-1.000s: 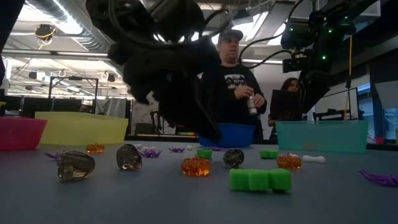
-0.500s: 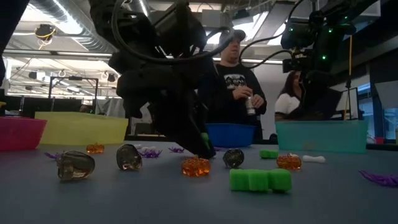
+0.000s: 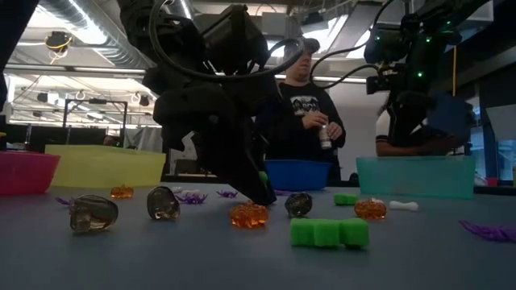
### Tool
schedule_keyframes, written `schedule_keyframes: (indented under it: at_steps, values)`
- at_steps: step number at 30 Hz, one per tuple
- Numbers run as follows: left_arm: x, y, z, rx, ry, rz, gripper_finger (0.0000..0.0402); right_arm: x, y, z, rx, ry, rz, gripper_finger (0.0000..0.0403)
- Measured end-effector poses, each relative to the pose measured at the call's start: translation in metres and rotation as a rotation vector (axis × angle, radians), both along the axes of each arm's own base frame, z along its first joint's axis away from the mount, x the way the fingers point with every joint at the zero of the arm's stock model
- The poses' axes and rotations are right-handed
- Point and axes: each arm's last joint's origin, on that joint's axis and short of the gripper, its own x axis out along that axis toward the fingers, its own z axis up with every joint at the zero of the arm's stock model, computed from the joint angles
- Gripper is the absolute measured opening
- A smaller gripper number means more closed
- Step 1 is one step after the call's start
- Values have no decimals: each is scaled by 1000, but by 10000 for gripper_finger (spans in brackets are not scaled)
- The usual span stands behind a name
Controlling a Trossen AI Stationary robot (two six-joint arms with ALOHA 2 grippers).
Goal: Sort Halloween decoration
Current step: Put the green skeleton toy into the yellow bin
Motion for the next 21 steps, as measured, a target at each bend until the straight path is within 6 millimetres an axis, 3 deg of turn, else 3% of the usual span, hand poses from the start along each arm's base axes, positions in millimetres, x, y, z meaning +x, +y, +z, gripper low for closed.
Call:
schedule_keyframes:
  at_steps: [21]
  values:
    - [0, 1, -1, 20, 0, 20, 58, 0, 0, 0, 0, 0, 0, 237]
